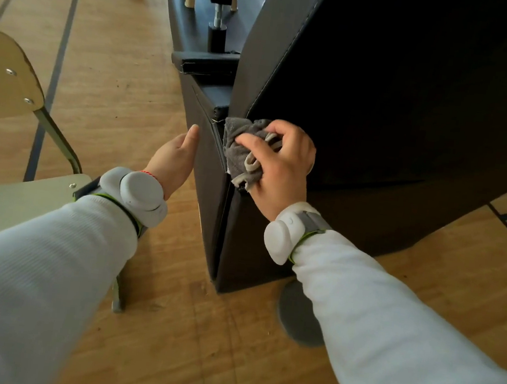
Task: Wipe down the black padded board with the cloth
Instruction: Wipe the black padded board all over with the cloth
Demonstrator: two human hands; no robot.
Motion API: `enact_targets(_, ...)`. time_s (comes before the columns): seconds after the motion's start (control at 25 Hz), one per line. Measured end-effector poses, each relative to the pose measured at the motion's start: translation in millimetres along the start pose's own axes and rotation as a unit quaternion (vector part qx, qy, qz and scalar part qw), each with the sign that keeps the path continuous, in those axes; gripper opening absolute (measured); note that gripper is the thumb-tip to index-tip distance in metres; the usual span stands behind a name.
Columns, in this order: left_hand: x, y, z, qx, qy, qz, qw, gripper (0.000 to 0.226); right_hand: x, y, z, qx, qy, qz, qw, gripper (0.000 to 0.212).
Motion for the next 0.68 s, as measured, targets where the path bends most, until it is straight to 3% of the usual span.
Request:
enact_targets(0.16, -5, -1, 1, -0.002, 0.002, 0.004, 1.0, 0.057, -4, -1, -3, -0.008, 0.001, 0.006, 1.0, 0.034)
enact_targets(0.6, -3, -6, -2, -0.004, -0.006, 0.011, 1.0, 0.06, -14, -35, -21, 0.008, 0.0, 0.162, 0.987, 0.032)
enact_targets(0.68, -1, -5, -4, -0.006, -0.007, 0.014, 1.0, 0.06, 0, -32, -19, 0.0, 0.014, 0.113, 0.994, 0.032)
Point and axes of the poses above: each hand's wrist, its own y-axis towards the middle knuckle, its own x-axis out of the back of the hand, z = x × y, the point moved 1 cm from there along y, towards the middle knuckle, and after that the axes turned 6 degrees about -y, right-handed, at the moved point
